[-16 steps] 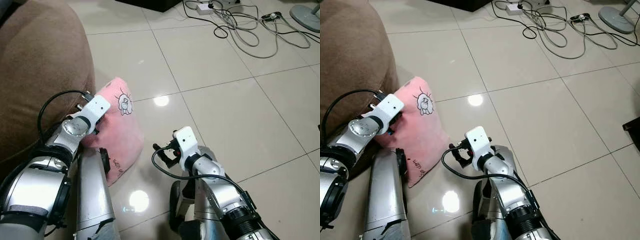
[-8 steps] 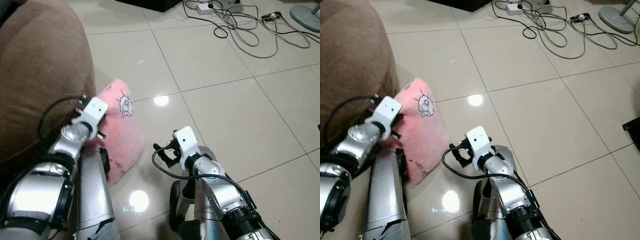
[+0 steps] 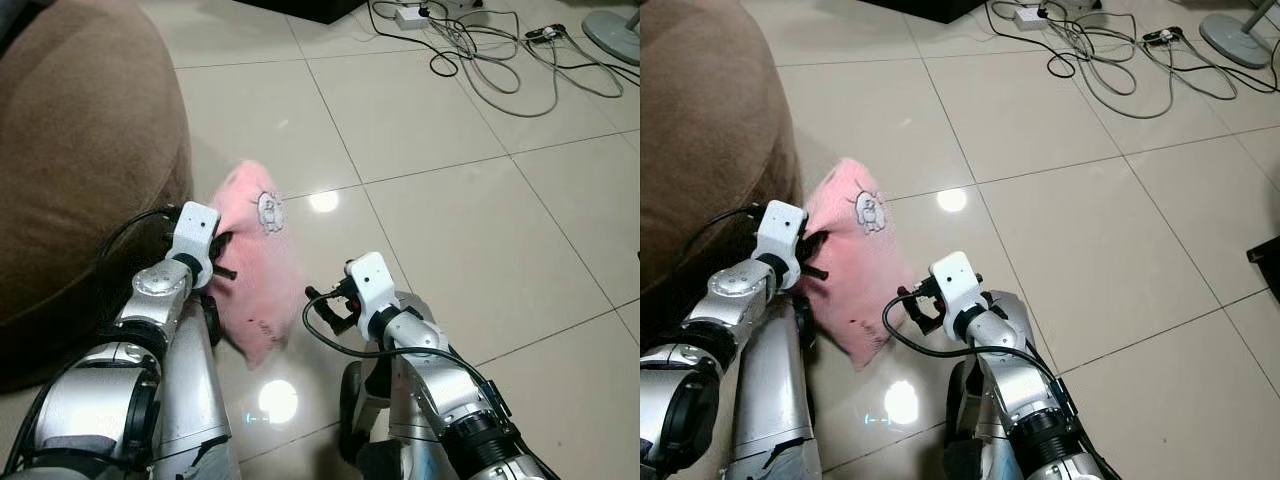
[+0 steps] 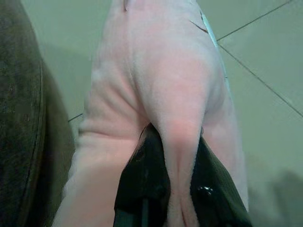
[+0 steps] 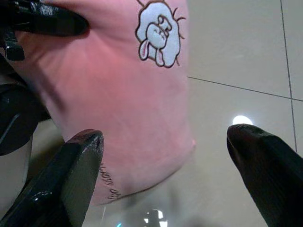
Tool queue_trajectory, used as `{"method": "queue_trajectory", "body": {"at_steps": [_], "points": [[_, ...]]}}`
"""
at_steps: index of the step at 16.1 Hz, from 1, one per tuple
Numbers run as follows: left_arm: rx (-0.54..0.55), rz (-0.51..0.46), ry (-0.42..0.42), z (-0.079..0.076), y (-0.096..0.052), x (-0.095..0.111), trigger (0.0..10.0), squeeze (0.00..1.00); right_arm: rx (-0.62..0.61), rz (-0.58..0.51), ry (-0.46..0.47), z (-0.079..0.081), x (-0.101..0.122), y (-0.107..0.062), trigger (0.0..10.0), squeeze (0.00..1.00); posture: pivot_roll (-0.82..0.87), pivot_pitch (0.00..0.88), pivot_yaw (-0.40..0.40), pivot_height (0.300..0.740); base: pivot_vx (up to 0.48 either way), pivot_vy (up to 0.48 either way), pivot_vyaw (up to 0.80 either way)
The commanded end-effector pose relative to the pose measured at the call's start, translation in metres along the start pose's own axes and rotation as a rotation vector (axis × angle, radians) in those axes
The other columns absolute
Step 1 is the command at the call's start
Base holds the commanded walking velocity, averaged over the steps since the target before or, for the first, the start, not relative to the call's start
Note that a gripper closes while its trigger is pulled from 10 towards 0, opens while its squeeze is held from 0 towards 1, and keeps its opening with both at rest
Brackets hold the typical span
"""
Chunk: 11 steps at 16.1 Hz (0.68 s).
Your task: Move the pillow to the sofa from floor
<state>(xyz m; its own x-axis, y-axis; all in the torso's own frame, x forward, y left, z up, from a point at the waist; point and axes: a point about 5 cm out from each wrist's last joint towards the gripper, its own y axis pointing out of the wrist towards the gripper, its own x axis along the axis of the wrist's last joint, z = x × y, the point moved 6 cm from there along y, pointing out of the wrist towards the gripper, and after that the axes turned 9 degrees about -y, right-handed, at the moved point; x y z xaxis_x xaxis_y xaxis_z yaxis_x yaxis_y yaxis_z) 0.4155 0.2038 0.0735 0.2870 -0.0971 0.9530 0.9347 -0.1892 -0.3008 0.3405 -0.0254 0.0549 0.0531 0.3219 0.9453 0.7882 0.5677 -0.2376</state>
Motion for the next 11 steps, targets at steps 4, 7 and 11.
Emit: {"method": "queue_trajectory", "body": {"at_steps": [4, 7, 11], "points": [[-0.079, -0.174, -0.068, -0.024, 0.001, 0.025, 0.0, 0.00, -0.015, 0.037, 0.009, -0.002, -0.014, -0.003, 10.0, 0.00, 0.16, 0.258, -0.166, 0.437, 0.000, 0.000, 0.00], [-0.146, -0.342, -0.090, -0.044, -0.008, 0.059, 0.0, 0.00, -0.029, 0.054, -0.005, -0.006, -0.021, -0.002, 10.0, 0.00, 0.19, 0.241, -0.168, 0.437, 0.000, 0.000, 0.00], [-0.126, -0.391, -0.281, -0.033, -0.019, 0.068, 0.0, 0.00, -0.038, 0.071, -0.009, -0.007, -0.023, 0.003, 10.0, 0.00, 0.21, 0.239, -0.168, 0.437, 0.000, 0.000, 0.00]]}}
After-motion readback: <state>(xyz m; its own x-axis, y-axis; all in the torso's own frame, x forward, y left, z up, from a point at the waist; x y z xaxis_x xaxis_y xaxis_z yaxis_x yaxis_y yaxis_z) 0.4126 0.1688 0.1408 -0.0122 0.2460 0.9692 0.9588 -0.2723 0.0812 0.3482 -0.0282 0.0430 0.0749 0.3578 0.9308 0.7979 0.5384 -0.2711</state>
